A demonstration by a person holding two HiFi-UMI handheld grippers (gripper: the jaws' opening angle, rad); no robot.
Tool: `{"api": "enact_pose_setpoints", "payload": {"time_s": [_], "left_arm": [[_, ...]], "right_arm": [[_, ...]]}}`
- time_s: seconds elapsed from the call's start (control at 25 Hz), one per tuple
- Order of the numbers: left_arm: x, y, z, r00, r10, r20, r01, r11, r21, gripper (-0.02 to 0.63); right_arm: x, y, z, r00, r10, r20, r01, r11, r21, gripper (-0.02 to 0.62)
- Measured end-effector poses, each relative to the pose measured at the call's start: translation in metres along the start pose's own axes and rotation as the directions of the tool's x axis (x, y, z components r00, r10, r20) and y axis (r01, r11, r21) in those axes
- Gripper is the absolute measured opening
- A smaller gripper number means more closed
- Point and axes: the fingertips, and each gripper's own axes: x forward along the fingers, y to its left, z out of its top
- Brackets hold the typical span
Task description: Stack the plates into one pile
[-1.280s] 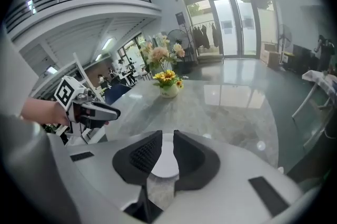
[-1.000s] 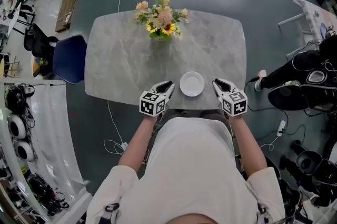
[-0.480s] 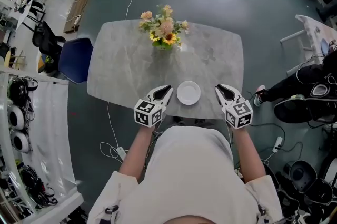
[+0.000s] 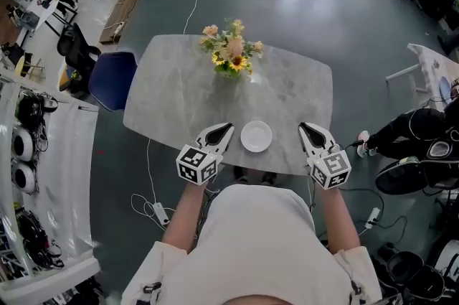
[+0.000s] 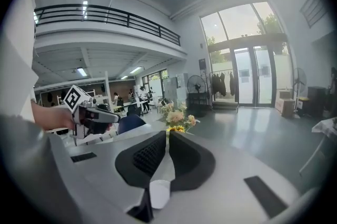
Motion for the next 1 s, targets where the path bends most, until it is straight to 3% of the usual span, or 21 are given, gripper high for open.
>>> {"api": "enact_pose_setpoints", "payload": {"time_s": [1.0], "left_arm": [[-0.014,0.001,0.007,0.997,0.045,0.066,-0.041,0.998,-0.053,0.014]], "right_arm": [[-0.002,0.002,0.012,0.999,0.034,0.041,-0.034,0.999,0.011,0.041]]}}
